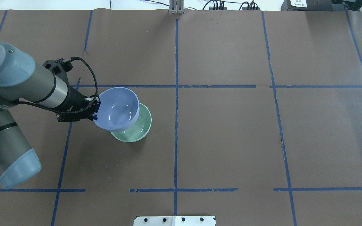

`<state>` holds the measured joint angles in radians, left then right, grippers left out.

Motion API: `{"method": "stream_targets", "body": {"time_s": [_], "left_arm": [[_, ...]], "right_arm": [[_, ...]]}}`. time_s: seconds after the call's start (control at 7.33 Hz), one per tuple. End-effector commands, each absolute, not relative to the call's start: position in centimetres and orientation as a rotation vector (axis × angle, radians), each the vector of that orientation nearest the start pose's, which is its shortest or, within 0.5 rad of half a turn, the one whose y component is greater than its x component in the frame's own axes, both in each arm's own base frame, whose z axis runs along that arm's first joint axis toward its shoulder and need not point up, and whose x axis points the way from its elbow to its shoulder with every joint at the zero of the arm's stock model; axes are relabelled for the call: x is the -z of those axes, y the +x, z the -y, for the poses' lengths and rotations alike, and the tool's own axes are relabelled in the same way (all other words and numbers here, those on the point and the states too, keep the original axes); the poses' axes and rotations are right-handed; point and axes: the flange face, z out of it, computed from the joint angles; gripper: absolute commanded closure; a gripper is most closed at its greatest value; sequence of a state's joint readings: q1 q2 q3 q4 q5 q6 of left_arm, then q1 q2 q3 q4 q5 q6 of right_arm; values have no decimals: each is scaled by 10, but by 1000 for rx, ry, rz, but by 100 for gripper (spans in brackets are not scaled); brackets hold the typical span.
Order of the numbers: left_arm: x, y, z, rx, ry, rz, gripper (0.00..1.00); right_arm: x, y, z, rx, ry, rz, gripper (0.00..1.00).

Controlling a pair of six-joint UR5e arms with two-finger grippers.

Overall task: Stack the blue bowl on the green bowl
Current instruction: 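Lift the blue bowl with the left gripper and carry it over the green bowl, then lower the blue bowl into the green bowl and open the left gripper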

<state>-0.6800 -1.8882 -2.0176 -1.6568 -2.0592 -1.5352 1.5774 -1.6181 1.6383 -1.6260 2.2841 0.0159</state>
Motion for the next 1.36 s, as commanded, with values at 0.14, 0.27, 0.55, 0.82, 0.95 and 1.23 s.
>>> {"method": "stream_targets", "body": {"time_s": [0.14, 0.27, 0.55, 0.82, 0.95, 1.23], "left_arm": [[-282, 415, 402, 406, -169, -909, 100], [-288, 423, 407, 409, -175, -895, 100], [-291, 429, 403, 404, -178, -886, 100], [-291, 436, 405, 403, -182, -881, 100], [-289, 436, 405, 403, -181, -885, 100], [-291, 437, 406, 418, -183, -879, 75]], "right_arm": [[-658, 71, 468, -35, -38, 713, 0], [-658, 72, 468, -36, -37, 713, 0], [-658, 72, 468, -36, -37, 713, 0], [-658, 71, 468, -33, -37, 713, 0], [-658, 71, 468, -35, -38, 713, 0], [-658, 71, 468, -33, -37, 713, 0]]}}
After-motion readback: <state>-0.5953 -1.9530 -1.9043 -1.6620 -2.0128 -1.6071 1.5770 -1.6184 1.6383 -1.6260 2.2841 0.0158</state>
